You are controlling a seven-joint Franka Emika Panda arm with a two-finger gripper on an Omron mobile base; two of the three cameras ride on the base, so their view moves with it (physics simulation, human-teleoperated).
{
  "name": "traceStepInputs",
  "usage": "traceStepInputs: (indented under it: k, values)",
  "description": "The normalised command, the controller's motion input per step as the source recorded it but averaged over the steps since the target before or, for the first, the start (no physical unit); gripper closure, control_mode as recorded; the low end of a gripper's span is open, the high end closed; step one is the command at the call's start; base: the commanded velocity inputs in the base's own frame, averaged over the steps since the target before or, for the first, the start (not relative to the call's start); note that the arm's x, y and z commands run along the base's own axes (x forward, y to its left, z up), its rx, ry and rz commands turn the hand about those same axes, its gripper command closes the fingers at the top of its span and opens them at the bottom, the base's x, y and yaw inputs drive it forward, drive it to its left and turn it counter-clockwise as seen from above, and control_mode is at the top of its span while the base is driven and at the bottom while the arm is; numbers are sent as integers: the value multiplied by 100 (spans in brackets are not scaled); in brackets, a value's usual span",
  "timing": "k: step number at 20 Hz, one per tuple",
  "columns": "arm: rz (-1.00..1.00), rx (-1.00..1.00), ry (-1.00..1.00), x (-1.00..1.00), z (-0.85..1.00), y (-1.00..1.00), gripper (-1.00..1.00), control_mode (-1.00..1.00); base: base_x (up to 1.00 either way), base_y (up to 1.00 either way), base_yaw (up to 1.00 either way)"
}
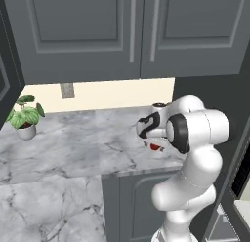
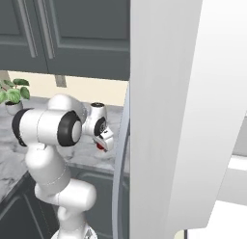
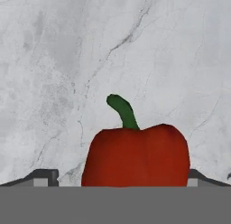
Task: Place the bell pepper and cucumber inside the fridge drawer. Close the drawer after placing the vegetables.
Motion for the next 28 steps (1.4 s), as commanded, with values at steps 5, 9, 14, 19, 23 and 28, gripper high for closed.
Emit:
traceStepInputs:
  k: [5, 9, 14, 19, 23, 28]
  values:
    - [-1, -1, 0, 0, -38, 0, 100, -100, 0, 0, 0]
    - [-3, 0, 0, 0, -10, 0, 100, -100, 0, 0, 0]
    - [-10, 0, -5, -56, 38, 14, 100, -100, 0, 0, 0]
    - [-5, 0, -7, -100, 46, 17, 100, -100, 0, 0, 0]
    - [0, 0, -2, -100, 54, 0, 100, -100, 0, 0, 0]
    - [0, 0, -1, -97, 87, 6, 100, -100, 0, 0, 0]
